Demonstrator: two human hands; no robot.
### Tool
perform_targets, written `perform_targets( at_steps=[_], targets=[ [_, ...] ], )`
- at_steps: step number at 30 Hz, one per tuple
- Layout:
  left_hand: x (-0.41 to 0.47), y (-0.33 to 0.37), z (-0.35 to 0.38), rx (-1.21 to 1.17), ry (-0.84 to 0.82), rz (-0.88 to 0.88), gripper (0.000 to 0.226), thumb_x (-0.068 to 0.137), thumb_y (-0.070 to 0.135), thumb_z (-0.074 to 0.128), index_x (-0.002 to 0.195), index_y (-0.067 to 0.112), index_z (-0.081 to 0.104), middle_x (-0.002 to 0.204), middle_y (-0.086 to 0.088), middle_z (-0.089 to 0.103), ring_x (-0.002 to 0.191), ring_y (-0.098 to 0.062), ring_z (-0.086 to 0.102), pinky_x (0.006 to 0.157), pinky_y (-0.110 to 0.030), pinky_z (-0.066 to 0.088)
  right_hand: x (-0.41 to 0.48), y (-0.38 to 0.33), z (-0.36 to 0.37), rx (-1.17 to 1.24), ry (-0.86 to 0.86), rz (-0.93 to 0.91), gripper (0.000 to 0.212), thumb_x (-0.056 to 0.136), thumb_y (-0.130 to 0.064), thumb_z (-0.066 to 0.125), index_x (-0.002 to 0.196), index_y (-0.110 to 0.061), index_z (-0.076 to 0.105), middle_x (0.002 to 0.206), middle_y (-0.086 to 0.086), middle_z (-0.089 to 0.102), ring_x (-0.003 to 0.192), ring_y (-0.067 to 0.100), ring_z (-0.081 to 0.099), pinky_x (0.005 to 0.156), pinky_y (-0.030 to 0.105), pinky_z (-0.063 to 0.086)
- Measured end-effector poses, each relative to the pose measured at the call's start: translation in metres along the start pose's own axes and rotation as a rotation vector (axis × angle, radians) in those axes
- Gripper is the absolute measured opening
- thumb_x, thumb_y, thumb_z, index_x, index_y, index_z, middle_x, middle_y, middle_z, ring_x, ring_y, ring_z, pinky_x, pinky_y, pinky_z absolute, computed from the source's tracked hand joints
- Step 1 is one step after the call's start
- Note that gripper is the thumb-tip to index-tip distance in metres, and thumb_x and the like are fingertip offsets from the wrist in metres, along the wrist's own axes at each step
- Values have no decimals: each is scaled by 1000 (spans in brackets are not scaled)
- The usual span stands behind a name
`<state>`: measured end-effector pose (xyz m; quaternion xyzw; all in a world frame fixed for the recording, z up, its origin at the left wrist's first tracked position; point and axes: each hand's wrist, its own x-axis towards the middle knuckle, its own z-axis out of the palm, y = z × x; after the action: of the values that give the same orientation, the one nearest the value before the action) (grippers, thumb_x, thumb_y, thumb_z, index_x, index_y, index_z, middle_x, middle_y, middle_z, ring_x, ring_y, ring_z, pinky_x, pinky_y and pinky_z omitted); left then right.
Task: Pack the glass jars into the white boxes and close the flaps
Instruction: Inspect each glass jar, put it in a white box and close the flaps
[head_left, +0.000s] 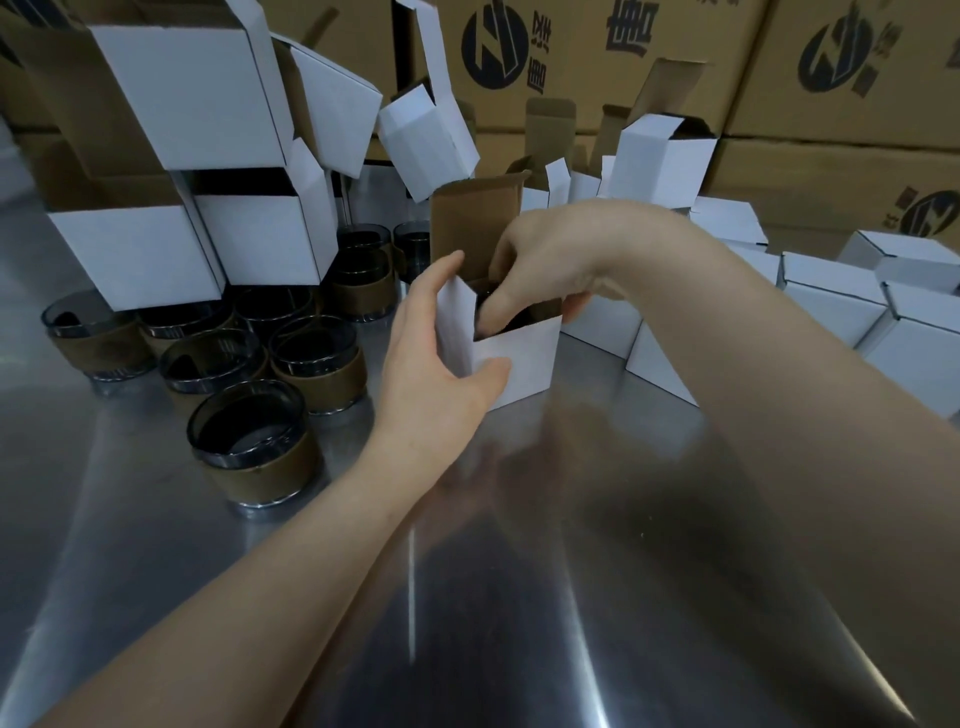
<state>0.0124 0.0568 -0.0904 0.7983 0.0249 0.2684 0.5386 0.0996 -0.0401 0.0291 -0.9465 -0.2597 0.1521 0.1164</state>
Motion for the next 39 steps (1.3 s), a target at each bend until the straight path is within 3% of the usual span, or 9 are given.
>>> perform_targets(
  at_steps=[4,7,12,16,19,25,29,33,39],
  targets=[
    [0,0,-1,-59,7,-35,81,83,6,69,143,46,32,155,15,28,144,-5,25,113,-29,27,-14,17,6,221,294,-158,53,80,-36,76,127,-23,56,102,-10,52,92,7,54,68,18,45],
    [1,1,-1,-61,-16,-54,80,85,4,65,142,49,34,157,13,25,146,-5,19,114,-31,25,-16,27,21,337,486,-222,39,84,-27,69,122,-26,59,105,-10,60,94,5,58,73,15,46],
    [3,3,0,-156,-34,-88,61,89,5,58,138,39,47,154,11,28,141,0,24,102,-16,26,-11,34,44,458,532,-303,24,90,-17,55,111,-24,64,92,-11,72,93,2,63,78,16,50],
    [7,4,0,-249,-5,-116,34,103,30,44,134,35,54,144,17,41,131,6,37,109,-21,30,-5,37,53,415,567,-347,29,93,-7,45,109,-17,66,96,-5,74,92,2,62,74,6,44],
    [9,3,0,-246,31,-101,31,104,21,43,128,32,58,134,16,50,123,7,46,110,-23,34,-5,40,54,381,541,-372,30,94,-4,42,110,-15,65,98,-4,74,90,-5,59,72,-1,39],
    [12,5,-2,-399,127,-125,34,91,-2,53,114,23,56,112,4,63,101,-3,63,81,-23,53,-4,43,52,685,533,-302,27,98,-25,47,124,-23,41,85,-9,76,85,-4,64,80,20,49],
    [12,5,-5,-518,134,-105,65,89,-8,54,130,37,32,129,2,60,117,-13,61,96,-38,53,-2,43,44,780,473,-275,50,101,-50,32,148,-32,27,80,-9,76,82,2,70,75,24,58],
    [12,3,-8,-490,82,-55,69,90,-6,55,138,40,37,123,8,61,112,-8,63,86,-32,57,-4,47,37,791,415,-280,45,100,-59,21,127,-37,50,77,-4,76,79,5,72,75,28,60],
    [11,3,-7,-444,99,-43,45,91,-2,59,124,28,50,126,4,59,117,-11,58,92,-31,54,-9,56,31,838,344,-363,21,96,-35,59,99,-14,59,78,6,76,79,17,74,72,32,61]
  ],
)
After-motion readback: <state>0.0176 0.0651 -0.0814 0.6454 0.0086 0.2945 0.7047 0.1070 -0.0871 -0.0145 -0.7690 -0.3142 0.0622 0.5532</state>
